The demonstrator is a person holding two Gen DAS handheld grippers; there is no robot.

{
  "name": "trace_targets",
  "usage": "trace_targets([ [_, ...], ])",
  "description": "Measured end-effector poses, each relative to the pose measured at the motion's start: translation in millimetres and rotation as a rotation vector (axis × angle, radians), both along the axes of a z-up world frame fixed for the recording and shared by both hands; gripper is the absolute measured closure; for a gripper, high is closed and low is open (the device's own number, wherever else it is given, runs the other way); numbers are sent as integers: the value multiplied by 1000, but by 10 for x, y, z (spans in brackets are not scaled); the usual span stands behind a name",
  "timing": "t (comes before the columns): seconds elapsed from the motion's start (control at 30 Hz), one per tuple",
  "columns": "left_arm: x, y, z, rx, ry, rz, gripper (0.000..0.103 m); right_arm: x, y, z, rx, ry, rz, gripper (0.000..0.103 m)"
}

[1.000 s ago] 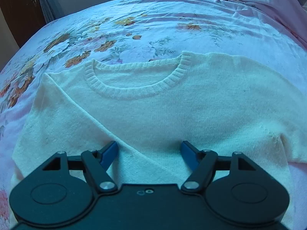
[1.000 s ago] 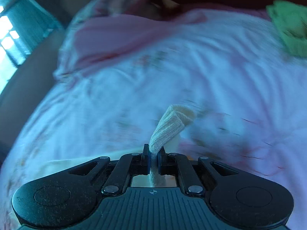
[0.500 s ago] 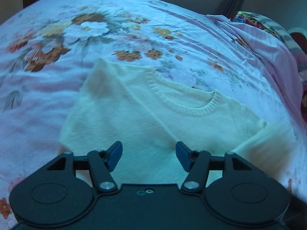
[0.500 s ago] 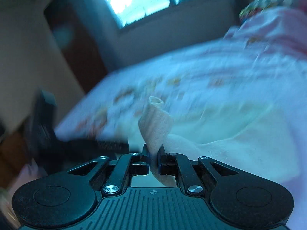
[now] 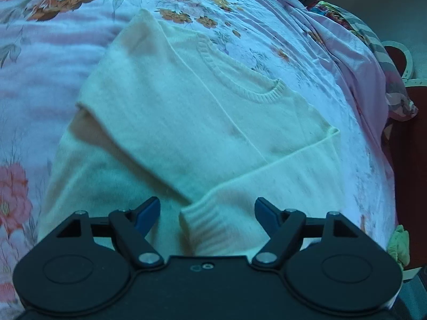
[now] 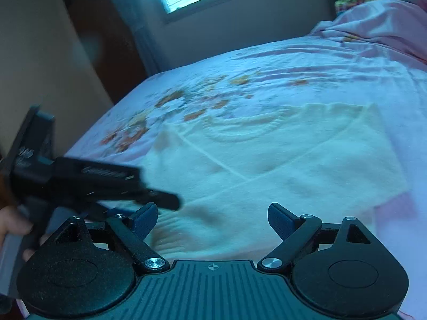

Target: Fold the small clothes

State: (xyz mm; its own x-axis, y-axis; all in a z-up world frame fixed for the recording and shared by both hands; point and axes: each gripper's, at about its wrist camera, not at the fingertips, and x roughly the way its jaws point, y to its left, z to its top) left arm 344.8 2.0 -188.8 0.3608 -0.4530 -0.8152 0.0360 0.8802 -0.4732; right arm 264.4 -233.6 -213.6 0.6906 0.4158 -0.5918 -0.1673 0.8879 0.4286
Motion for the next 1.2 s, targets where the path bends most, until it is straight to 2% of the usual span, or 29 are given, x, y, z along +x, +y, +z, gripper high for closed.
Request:
trace_targets([
  [0.07, -75, -4, -34, -6, 11, -7, 40, -61, -134, -5, 24, 16, -41, 14],
  [0.13, -127, -21, -73, 2, 10, -3, 59, -97, -223, -22, 29, 30, -77, 14],
  [0.2, -156, -47, -106, 5, 11, 8, 69, -200, -303, 21, 13, 20, -105, 14],
  [0.27, -200, -80, -119, 10, 3, 22, 87, -295, -364, 60, -25, 2, -151, 14],
  [0.3, -217, -101, -126, 12, -4, 27, 101, -316, -398, 72, -37, -7, -172, 14],
  [0.37, -271, -122, -67, 13, -42, 58, 101, -379, -484, 89, -72, -18, -224, 18],
  [0.4, -294, -127, 11, 9, -80, 67, 101, -364, -520, 88, -92, -16, -244, 30],
  [0.43, -311, -118, 126, -12, -123, 68, 101, -371, -576, 82, -113, -9, -270, 36],
  [0.53, -343, -56, 507, -27, -249, 61, 101, -277, -745, 61, -134, -9, -329, 36],
  [0.63, -357, 170, 721, -53, -309, 115, 101, -183, -904, 52, -138, -8, -369, 36],
  [0.7, -405, 326, 736, -26, -335, 154, 101, -132, -940, 41, -153, -6, -378, 36],
  [0.73, -408, 370, 687, -8, -326, 157, 101, -101, -942, 27, -155, -2, -373, 36],
  [0.87, -397, 409, 268, 47, -199, 150, 101, 47, -867, -38, -184, 9, -349, 36],
  [0.93, -445, 436, 106, 37, -154, 150, 101, 150, -787, -65, -205, 12, -334, 37],
  [0.97, -454, 445, 71, 31, -143, 155, 101, 201, -764, -69, -216, 12, -328, 41],
  [1.03, -448, 472, 67, 26, -142, 163, 101, 345, -740, -78, -226, 30, -322, 60],
  [1.1, -431, 526, 106, 10, -148, 176, 101, 465, -763, -56, -202, 30, -328, 64],
  [1.13, -410, 558, 113, 14, -148, 188, 101, 532, -758, -70, -223, 38, -332, 64],
  [1.2, -331, 629, 95, 29, -141, 222, 101, 712, -768, -217, -291, 122, -314, 64],
])
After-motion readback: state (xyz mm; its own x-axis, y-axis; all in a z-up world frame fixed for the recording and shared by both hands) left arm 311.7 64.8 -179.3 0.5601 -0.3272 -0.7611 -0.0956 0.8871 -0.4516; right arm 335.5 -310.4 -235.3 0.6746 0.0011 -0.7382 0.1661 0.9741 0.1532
